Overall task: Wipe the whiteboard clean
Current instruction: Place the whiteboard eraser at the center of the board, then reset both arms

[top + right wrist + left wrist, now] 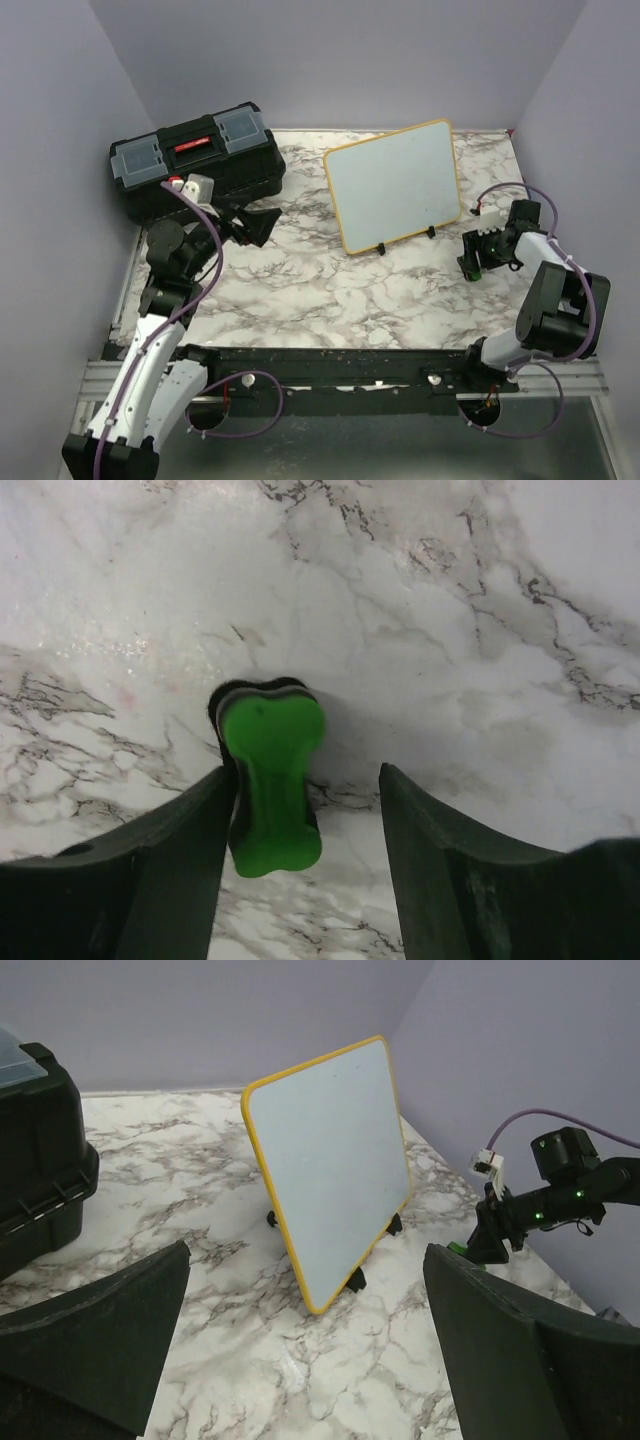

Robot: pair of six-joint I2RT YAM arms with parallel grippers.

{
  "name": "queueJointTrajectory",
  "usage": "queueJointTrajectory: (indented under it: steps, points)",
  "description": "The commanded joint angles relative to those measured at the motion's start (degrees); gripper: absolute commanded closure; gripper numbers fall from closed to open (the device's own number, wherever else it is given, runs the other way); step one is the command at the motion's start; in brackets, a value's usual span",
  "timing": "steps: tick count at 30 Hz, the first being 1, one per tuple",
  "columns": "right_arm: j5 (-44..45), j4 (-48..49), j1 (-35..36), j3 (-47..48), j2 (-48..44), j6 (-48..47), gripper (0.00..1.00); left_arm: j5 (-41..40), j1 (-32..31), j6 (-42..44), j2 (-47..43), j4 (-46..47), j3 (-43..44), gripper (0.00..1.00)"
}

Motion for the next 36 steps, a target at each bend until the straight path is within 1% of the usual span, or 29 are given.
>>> queueJointTrajectory:
  steps: [1,5,7,10,12,13,14,15,17,18,19,25,29,33,36]
  points:
    - [3.09,0.13,-0.31,0.85,-2.96,-0.52,0.31,-0.3,1.45,2.78,-7.42,-13.49,0.38,0.01]
    - [4.44,-3.66,-0.32,5.73,-11.94,1.4,0.1,3.3,2.53,6.0,-9.5,-23.26,4.25,0.01]
    - [2.83,-5.9,-0.33,8.63,-15.73,2.7,0.02,4.66,2.71,7.05,-10.74,-26.16,5.29,0.01]
    - [-3.65,-10.61,-0.43,12.6,-19.35,7.27,0.01,6.47,2.89,7.33,-13.5,-29.2,6.61,0.01]
    - [-8.1,-10.9,-0.4,13.71,-22.5,13.98,0.0,7.0,3.06,6.94,-15.9,-30.03,7.33,0.01]
    - [-8.8,-10.59,-0.39,14.55,-24.59,17.76,0.0,6.67,3.07,7.42,-16.69,-30.39,7.55,0.02]
    - [-8.4,-9.07,-0.39,15.0,-26.23,23.82,0.0,4.98,3.07,8.16,-17.51,-31.07,7.7,0.01]
    - [-8.27,-8.97,-0.4,16.07,-28.07,27.48,0.0,2.82,3.2,9.15,-17.72,-31.89,7.71,0.01]
    - [-8.4,-8.75,-0.39,18.32,-31.1,31.25,0.0,-1.24,3.76,10.56,-16.71,-35.1,8.54,0.02]
    - [-7.83,-8.75,-0.39,19.59,-32.36,31.77,0.0,-1.49,4.08,10.91,-16.1,-36.39,9.23,0.01]
    - [-7.03,-8.95,-0.39,20.66,-33.72,34.28,0.0,-1.46,4.21,10.98,-15.8,-37.25,9.55,0.02]
    - [-2.37,-11.56,-0.4,25.23,-39.0,39.9,0.0,-4.63,4.25,11.07,-18.23,-38.55,9.6,0.01]
    - [1.06,-10.02,-0.4,23.39,-42.39,41.84,0.0,-4.49,4.21,10.9,-19.08,-39.88,9.82,0.01]
    - [2.24,-10.78,-0.4,22.49,-43.09,42.11,0.0,-4.62,4.23,10.72,-19.65,-40.4,9.82,0.01]
    - [4.14,-9.04,-0.39,19.4,-43.23,41.02,0.0,-4.03,4.21,10.38,-19.77,-40.06,9.32,0.01]
